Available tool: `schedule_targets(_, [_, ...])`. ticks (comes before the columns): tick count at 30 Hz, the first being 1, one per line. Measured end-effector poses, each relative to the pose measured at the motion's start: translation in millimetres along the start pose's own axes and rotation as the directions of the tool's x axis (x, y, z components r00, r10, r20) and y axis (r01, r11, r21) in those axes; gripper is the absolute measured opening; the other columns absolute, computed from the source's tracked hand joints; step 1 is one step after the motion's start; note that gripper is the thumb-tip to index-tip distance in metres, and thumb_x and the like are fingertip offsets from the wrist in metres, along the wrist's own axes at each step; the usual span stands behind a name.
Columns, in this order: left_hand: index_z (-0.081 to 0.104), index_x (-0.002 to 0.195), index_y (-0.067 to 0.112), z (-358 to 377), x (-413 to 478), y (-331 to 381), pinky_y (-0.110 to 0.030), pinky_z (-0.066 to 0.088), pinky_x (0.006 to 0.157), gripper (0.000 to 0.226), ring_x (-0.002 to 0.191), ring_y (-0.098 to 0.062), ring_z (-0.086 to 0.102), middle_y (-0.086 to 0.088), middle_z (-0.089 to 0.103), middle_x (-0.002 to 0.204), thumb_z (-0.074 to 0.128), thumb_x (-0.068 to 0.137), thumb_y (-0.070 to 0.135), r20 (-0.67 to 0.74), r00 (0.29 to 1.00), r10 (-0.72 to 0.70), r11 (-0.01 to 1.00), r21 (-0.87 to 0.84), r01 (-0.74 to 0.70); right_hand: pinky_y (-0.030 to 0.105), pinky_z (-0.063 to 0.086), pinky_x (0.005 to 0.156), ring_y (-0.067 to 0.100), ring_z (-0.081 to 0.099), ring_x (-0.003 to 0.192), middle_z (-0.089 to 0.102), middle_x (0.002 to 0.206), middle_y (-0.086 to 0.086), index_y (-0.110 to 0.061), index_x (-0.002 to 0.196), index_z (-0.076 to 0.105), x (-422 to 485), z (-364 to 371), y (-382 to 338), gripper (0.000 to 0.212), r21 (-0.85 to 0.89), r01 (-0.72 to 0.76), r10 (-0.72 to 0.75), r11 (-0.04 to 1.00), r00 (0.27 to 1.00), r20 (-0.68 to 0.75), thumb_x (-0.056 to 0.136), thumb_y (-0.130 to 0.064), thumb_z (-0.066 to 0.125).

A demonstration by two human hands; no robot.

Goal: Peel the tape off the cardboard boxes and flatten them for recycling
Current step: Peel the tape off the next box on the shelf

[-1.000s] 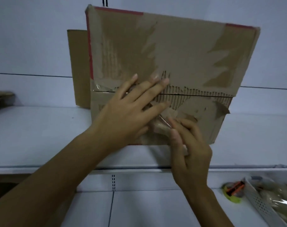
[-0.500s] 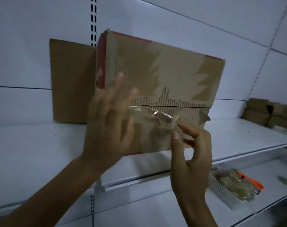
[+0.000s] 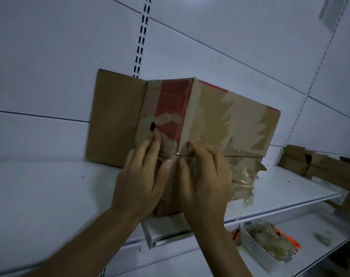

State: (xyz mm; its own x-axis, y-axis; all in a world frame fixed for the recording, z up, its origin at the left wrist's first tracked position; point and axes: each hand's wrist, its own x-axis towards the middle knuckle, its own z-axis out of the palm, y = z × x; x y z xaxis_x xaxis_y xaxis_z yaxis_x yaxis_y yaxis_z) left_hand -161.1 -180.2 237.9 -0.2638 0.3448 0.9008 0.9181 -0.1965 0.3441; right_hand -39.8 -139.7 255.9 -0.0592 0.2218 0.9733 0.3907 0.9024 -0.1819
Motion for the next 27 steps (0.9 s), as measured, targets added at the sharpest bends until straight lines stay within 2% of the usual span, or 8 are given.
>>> schedule_targets(3, [0.043,0.141,0.014,-1,0,0,-0.023,0.043,0.084,0.058,0.117,-0.016,0.049,-0.004,0.052,0.132,0.026,0.099,0.05,0.0,0.996,0.088,0.994,-0.066,-0.087,0.039,0.048,0.086,0.019,0.053,0.103,0.054,0.11,0.002,-0.016,0.116,0.061,-9,-9,6,0.04,0.084,-0.093,0.096,0.992,0.995,-0.03,0.086,-0.041,0.061])
schedule_targets(6, [0.041,0.14,0.021,3,3,0,-0.017,0.039,0.087,0.05,0.118,-0.006,0.047,0.011,0.048,0.129,0.039,0.095,0.044,-0.034,0.992,-0.125,0.957,-0.269,0.112,0.031,0.044,0.082,0.014,0.049,0.095,0.054,0.1,-0.002,-0.016,0.101,0.061,-7,-13,4,0.044,0.053,-0.104,0.106,0.993,0.994,-0.031,0.078,-0.052,0.066])
schedule_targets(9, [0.047,0.136,0.016,7,7,-4,-0.024,0.038,0.093,0.046,0.12,-0.013,0.047,0.003,0.048,0.13,0.036,0.094,0.03,-0.049,0.975,-0.219,0.943,-0.268,0.198,0.037,0.044,0.074,0.013,0.046,0.085,0.051,0.09,-0.006,-0.019,0.092,0.056,-4,-16,2,0.038,0.002,-0.106,0.106,0.994,0.994,-0.028,0.077,-0.053,0.066])
schedule_targets(12, [0.046,0.138,0.017,6,18,-12,-0.023,0.038,0.095,0.048,0.12,-0.015,0.047,0.0,0.047,0.131,0.036,0.092,0.023,0.021,0.986,-0.167,0.946,-0.279,0.167,0.044,0.044,0.067,0.014,0.045,0.08,0.048,0.084,-0.008,-0.024,0.085,0.05,-2,-18,3,0.033,0.042,-0.086,0.088,0.995,0.996,-0.034,0.076,-0.052,0.066])
schedule_targets(15, [0.045,0.139,0.018,2,33,-20,-0.026,0.041,0.086,0.055,0.118,-0.022,0.046,-0.007,0.048,0.132,0.04,0.085,0.011,0.011,1.0,-0.004,0.999,-0.037,0.004,0.046,0.042,0.065,0.011,0.042,0.077,0.047,0.08,-0.009,-0.023,0.079,0.047,4,-16,6,0.035,0.036,-0.087,0.087,0.996,0.996,-0.012,0.074,-0.051,0.068])
schedule_targets(18, [0.05,0.134,0.016,-5,44,-27,-0.028,0.044,0.08,0.055,0.113,-0.024,0.047,-0.01,0.051,0.13,0.04,0.081,0.011,-0.004,0.994,0.11,0.989,0.098,-0.109,0.033,0.032,0.068,0.011,0.038,0.074,0.043,0.076,-0.009,-0.024,0.075,0.043,10,-10,9,0.034,-0.057,-0.036,0.038,0.998,0.999,0.036,0.074,-0.052,0.063])
schedule_targets(21, [0.052,0.129,0.013,-2,42,-34,-0.03,0.047,0.081,0.046,0.11,-0.024,0.051,-0.011,0.055,0.125,0.039,0.084,0.011,0.027,0.983,0.184,0.978,0.093,-0.186,0.03,0.027,0.069,0.016,0.038,0.075,0.045,0.076,-0.002,-0.02,0.074,0.044,10,-3,12,0.035,-0.103,0.06,-0.055,0.993,0.997,0.048,0.079,-0.051,0.061])
schedule_targets(27, [0.056,0.128,0.009,-1,39,-47,-0.025,0.048,0.083,0.048,0.111,-0.017,0.049,-0.007,0.056,0.125,0.034,0.085,0.012,0.134,0.974,0.182,0.98,0.052,-0.191,0.04,0.038,0.064,0.014,0.038,0.079,0.046,0.079,-0.006,-0.026,0.078,0.047,2,4,18,0.031,0.085,0.041,-0.039,0.996,0.999,-0.025,0.079,-0.049,0.068])
